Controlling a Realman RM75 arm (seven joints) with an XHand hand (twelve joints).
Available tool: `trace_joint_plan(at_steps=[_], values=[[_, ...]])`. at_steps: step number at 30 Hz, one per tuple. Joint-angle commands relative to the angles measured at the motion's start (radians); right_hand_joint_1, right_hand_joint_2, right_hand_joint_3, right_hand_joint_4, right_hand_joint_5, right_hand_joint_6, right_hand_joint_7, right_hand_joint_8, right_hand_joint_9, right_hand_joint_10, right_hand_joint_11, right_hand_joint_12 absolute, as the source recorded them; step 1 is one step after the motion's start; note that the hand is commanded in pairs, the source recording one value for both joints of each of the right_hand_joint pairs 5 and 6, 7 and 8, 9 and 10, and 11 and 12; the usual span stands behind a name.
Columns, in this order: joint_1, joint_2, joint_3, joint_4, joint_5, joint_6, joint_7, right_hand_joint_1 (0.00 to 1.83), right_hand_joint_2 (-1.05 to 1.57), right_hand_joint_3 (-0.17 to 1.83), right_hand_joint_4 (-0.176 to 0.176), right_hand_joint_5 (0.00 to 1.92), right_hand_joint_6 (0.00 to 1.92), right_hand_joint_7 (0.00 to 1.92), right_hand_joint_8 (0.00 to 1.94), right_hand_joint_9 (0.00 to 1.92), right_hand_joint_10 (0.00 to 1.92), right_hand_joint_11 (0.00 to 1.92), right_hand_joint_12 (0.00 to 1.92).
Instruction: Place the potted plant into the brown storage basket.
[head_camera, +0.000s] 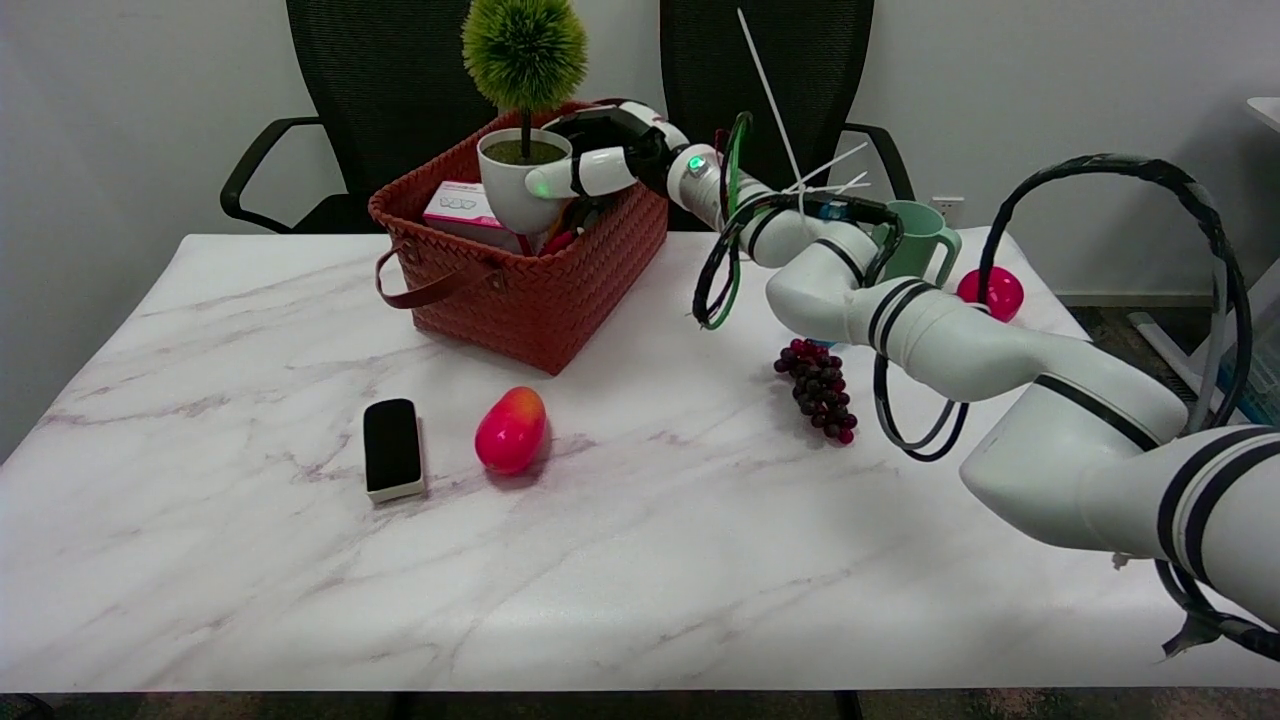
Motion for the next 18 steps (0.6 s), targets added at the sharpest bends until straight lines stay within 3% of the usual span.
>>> trace_joint_plan(at_steps=[1, 5, 18], values=[[-0.016, 0.006, -0.007, -0.004, -0.019, 0.022, 0.004, 1.28, 0.5, 0.81, 0.0, 0.63, 0.63, 0.93, 0.93, 0.61, 0.61, 0.31, 0.31], [-0.024, 0.009, -0.007, 0.001, -0.019, 0.027, 0.01, 1.26, 0.35, 0.85, 0.0, 0.58, 0.58, 0.89, 0.89, 0.46, 0.46, 0.28, 0.28], [-0.032, 0.011, -0.007, -0.007, -0.03, 0.042, 0.031, 1.25, 0.33, 0.81, 0.0, 0.54, 0.54, 0.87, 0.87, 0.45, 0.45, 0.27, 0.27]])
